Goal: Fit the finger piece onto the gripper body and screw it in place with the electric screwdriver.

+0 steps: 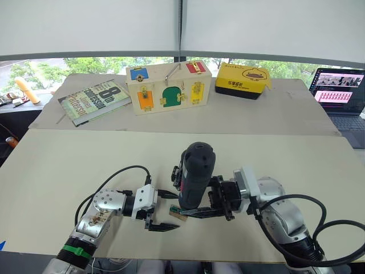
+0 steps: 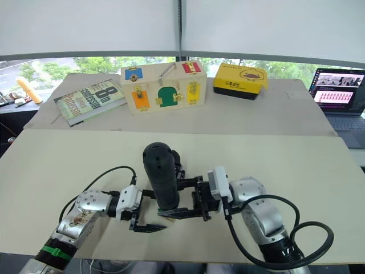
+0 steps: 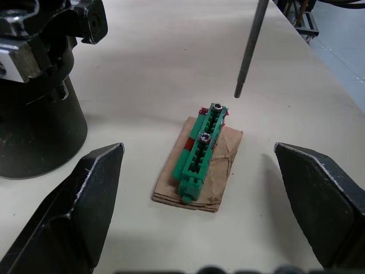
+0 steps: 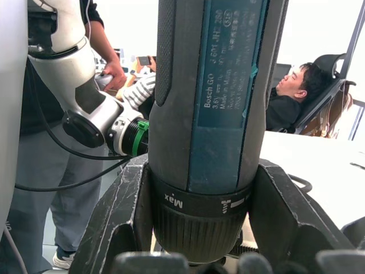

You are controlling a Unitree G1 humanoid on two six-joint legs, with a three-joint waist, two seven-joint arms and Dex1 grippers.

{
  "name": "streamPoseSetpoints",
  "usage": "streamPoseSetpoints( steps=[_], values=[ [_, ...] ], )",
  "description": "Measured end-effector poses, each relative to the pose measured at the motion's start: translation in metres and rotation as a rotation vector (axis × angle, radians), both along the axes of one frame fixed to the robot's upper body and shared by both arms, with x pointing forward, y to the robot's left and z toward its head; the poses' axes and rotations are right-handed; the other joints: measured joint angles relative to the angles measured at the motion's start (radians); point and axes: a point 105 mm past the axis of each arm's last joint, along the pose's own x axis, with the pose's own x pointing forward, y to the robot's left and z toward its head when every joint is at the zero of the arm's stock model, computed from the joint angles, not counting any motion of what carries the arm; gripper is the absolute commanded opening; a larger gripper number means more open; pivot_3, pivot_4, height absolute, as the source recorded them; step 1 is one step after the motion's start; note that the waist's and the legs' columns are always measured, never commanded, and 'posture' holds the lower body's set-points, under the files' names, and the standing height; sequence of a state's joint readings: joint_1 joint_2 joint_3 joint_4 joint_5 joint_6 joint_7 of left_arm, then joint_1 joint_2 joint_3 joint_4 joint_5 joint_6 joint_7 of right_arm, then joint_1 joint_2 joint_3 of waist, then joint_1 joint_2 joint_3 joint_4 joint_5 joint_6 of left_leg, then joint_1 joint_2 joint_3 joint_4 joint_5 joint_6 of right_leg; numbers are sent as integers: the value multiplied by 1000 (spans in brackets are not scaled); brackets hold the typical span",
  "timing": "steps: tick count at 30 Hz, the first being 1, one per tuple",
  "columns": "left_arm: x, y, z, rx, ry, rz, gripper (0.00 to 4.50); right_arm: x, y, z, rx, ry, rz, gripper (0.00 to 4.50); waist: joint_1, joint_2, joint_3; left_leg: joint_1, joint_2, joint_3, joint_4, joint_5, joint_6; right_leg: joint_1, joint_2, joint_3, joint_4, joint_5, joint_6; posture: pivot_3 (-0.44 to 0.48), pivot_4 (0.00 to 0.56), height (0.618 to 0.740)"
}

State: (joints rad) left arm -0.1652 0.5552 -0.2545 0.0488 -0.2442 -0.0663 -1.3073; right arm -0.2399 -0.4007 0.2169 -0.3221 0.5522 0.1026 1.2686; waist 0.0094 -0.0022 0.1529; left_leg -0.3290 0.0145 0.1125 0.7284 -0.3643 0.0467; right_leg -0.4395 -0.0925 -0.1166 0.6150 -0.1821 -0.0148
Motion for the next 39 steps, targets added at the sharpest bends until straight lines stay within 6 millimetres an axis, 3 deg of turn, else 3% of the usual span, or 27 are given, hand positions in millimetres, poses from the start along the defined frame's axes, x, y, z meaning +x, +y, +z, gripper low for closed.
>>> streamPoseSetpoints(
  steps=[39],
  values=[
    [1, -2, -1, -14, -6, 1, 4500, -3, -2, -1, -21, -6, -29, 1948, 3, 2, -1, 0, 0, -1, 0, -1, 1, 0, -2, -1, 0, 0, 0, 0, 150, 740]
  ],
)
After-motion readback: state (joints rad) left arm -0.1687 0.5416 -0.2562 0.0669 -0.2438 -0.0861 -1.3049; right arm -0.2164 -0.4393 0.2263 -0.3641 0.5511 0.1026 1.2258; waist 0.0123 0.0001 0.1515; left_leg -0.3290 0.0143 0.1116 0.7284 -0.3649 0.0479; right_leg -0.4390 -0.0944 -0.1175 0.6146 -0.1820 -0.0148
